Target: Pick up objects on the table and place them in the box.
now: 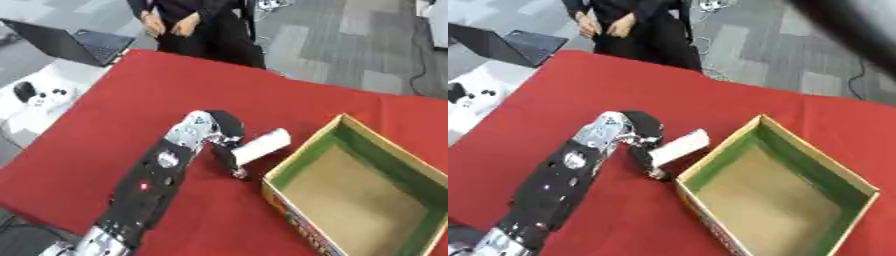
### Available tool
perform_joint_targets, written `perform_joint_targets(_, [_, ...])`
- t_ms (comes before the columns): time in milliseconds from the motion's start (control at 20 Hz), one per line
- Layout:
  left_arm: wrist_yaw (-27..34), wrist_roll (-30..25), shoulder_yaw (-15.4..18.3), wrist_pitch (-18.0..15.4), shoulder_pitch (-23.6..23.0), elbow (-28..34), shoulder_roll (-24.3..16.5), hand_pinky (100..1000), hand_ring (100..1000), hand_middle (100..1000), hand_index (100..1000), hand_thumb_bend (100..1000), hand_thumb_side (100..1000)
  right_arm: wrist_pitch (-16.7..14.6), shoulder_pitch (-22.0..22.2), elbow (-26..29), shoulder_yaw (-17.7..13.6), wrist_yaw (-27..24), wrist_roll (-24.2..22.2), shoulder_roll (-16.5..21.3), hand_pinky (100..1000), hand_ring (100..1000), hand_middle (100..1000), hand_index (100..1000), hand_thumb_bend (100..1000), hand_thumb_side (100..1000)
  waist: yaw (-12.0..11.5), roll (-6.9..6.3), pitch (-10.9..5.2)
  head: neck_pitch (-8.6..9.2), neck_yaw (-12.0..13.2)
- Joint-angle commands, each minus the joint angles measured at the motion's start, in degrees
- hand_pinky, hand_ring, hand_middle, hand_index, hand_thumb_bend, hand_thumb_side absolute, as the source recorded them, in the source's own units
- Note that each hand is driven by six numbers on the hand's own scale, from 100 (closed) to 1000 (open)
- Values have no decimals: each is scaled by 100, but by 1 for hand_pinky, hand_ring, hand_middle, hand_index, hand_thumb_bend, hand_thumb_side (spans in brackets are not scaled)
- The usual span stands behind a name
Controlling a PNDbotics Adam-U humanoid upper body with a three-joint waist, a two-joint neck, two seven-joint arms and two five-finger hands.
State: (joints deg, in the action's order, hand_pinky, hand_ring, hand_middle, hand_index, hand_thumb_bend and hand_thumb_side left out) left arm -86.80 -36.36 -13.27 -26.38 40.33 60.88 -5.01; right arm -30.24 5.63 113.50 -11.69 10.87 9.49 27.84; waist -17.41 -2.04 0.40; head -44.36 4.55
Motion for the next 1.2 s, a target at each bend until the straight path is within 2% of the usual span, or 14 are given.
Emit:
perform_joint_targets(50, [149, -403, 47, -241, 130, 229, -176, 100, 100, 100, 198, 441, 933, 22, 5, 110, -42, 30, -6, 97, 138, 307, 380, 409, 156, 989, -13, 14, -49, 25, 46])
perform_joint_targets(250, [-149, -390, 40, -94, 185, 194, -269, 100, 123, 100, 199, 447, 936, 22, 10, 110, -41, 44, -6, 94, 138, 307, 380, 408, 157, 989, -17, 14, -50, 25, 64])
perform_joint_targets(300, [-266, -309, 50, -39, 188, 167, -279, 100, 186, 100, 226, 415, 912, 23, 10, 110, -41, 47, -4, 93, 138, 307, 380, 409, 156, 989, -17, 14, -49, 25, 65])
perform_joint_targets(350, [-394, -212, 68, 32, 171, 123, -280, 100, 285, 100, 275, 379, 915, 24, 8, 110, -42, 49, -3, 91, 138, 307, 380, 408, 157, 989, -16, 15, -47, 25, 61])
perform_joint_targets(400, [-486, -108, 85, 76, 150, 56, -266, 100, 340, 100, 314, 310, 917, 25, 6, 110, -42, 51, -3, 90, 138, 307, 380, 408, 156, 989, -15, 17, -45, 25, 60])
perform_joint_targets(450, [-545, 3, 106, 104, 131, -27, -249, 100, 409, 111, 371, 287, 969, 26, 4, 110, -41, 52, -3, 89, 138, 307, 380, 408, 156, 989, -14, 18, -44, 25, 62])
perform_joint_targets(550, [-610, 208, 140, 123, 101, -189, -213, 307, 564, 285, 481, 278, 1000, 26, -2, 110, -41, 51, -1, 88, 138, 307, 380, 408, 156, 989, -11, 20, -41, 25, 64])
perform_joint_targets(600, [-618, 300, 153, 111, 90, -269, -195, 430, 672, 435, 553, 276, 1000, 25, -4, 110, -42, 50, 0, 88, 138, 307, 380, 408, 156, 989, -9, 21, -40, 25, 65])
perform_joint_targets(700, [-592, 457, 170, 30, 68, -426, -159, 615, 788, 606, 670, 276, 1000, 24, -11, 110, -40, 48, -1, 89, 138, 307, 380, 408, 156, 989, -2, 23, -36, 25, 68])
perform_joint_targets(800, [-550, 561, 184, -71, 54, -562, -136, 683, 857, 701, 724, 283, 1000, 22, -18, 110, -39, 44, -2, 89, 138, 307, 380, 408, 156, 989, 4, 25, -33, 25, 69])
perform_joint_targets(900, [-432, 678, 203, -207, 24, -690, -98, 707, 886, 751, 739, 283, 1000, 21, -25, 110, -40, 42, -3, 85, 137, 306, 380, 408, 157, 989, 10, 30, -26, 25, 64])
perform_joint_targets(1100, [-291, 981, 235, -369, -16, -861, -53, 751, 941, 816, 770, 278, 1000, 28, -40, 110, -32, 43, -18, 73, 137, 306, 380, 409, 156, 989, 22, 39, -16, 25, 73])
perform_joint_targets(1200, [-252, 1205, 250, -434, -36, -916, -35, 807, 973, 839, 786, 272, 1000, 36, -47, 110, -30, 40, -26, 68, 136, 306, 380, 410, 157, 989, 26, 42, -12, 25, 78])
